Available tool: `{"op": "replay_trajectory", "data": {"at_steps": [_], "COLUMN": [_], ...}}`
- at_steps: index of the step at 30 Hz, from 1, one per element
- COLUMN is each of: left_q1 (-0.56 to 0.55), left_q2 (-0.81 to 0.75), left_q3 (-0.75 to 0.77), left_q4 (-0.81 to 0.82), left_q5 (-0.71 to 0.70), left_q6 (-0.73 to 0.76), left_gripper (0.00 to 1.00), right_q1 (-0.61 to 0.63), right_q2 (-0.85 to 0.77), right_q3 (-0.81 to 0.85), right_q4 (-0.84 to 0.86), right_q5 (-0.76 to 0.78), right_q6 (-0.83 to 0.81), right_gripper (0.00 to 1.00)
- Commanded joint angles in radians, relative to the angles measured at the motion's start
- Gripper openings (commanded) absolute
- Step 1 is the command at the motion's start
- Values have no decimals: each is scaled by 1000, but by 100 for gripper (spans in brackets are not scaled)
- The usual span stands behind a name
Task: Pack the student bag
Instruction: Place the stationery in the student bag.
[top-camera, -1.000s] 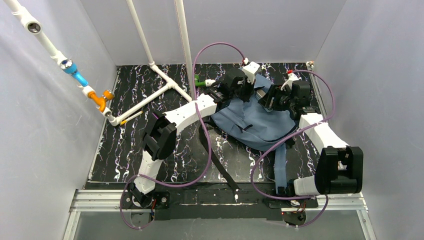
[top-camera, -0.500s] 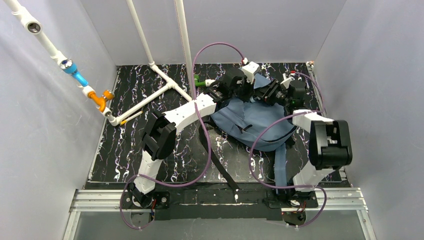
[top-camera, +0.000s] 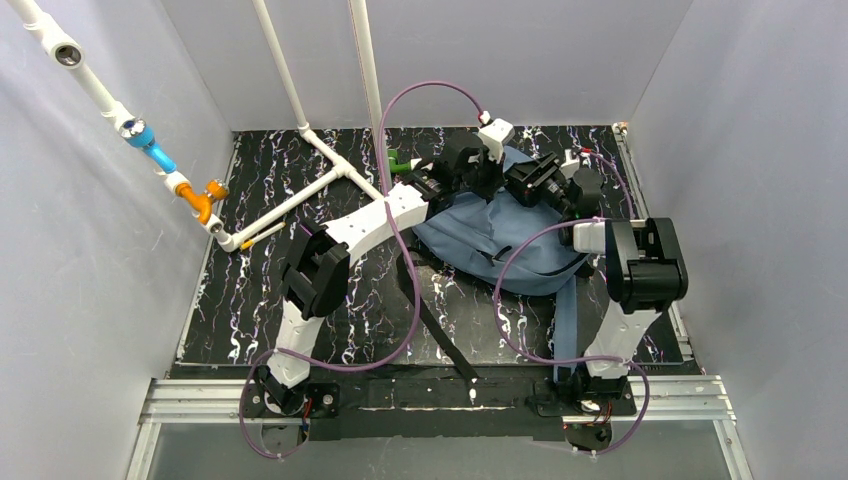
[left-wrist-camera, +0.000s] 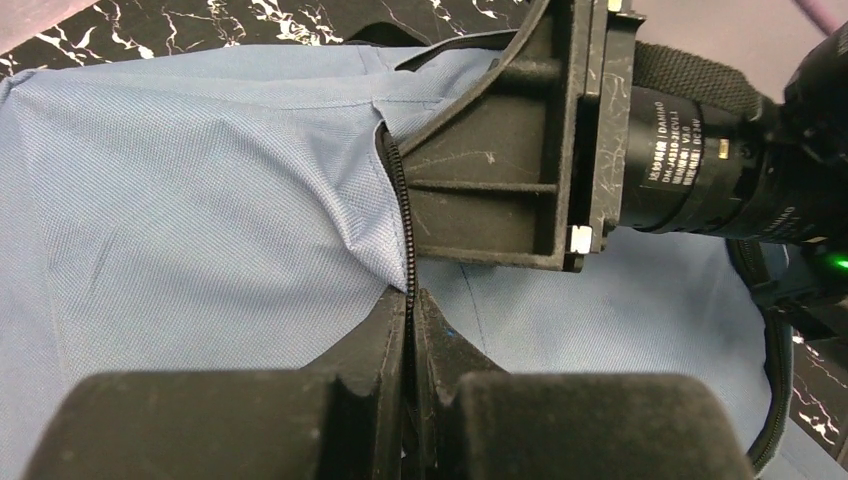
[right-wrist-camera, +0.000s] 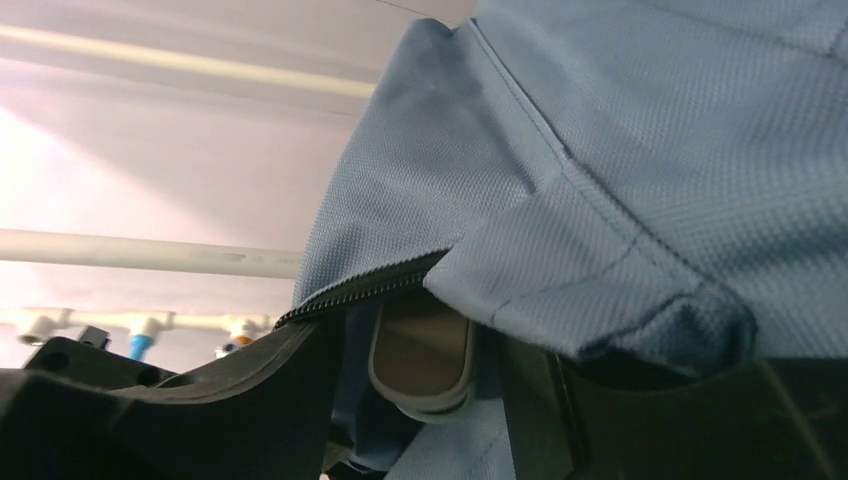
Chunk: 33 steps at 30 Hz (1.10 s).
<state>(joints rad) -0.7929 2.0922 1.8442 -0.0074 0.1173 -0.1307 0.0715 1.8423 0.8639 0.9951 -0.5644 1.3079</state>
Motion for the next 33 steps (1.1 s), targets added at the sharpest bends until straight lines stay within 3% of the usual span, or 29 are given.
{"op": "replay_trajectory", "data": {"at_steps": [1, 6, 10, 16, 21, 29, 33], "left_q1": [-32, -27, -27, -27, -26, -19, -16], "left_q2": [-104, -107, -114, -122, -106, -61, -73], "left_q3": [11, 0, -8, -22, -2, 73, 59], "left_q4": [-27, -13, -11, -5, -21, -95, -106], "left_q5": [114, 114, 111, 123, 146, 185, 179], "left_q6": [-14, -39, -42, -59, -74, -85, -86], "left_gripper": [0, 0, 0, 0, 0, 0, 0], "right_q1": [12, 12, 11, 11, 29, 143, 98], "right_q2": [-132, -284, -342, -368, -227, -127, -185], "right_q3": [-43, -29, 3, -41, 5, 46, 24], "right_q4": [-212, -571, -685, -547, -327, -177, -333], "right_q5": [54, 134, 166, 143, 41, 158, 209], "right_q6": [-225, -423, -511, -470, -369, -442, -451], "right_gripper": [68, 82, 82, 49, 19, 14, 17]}}
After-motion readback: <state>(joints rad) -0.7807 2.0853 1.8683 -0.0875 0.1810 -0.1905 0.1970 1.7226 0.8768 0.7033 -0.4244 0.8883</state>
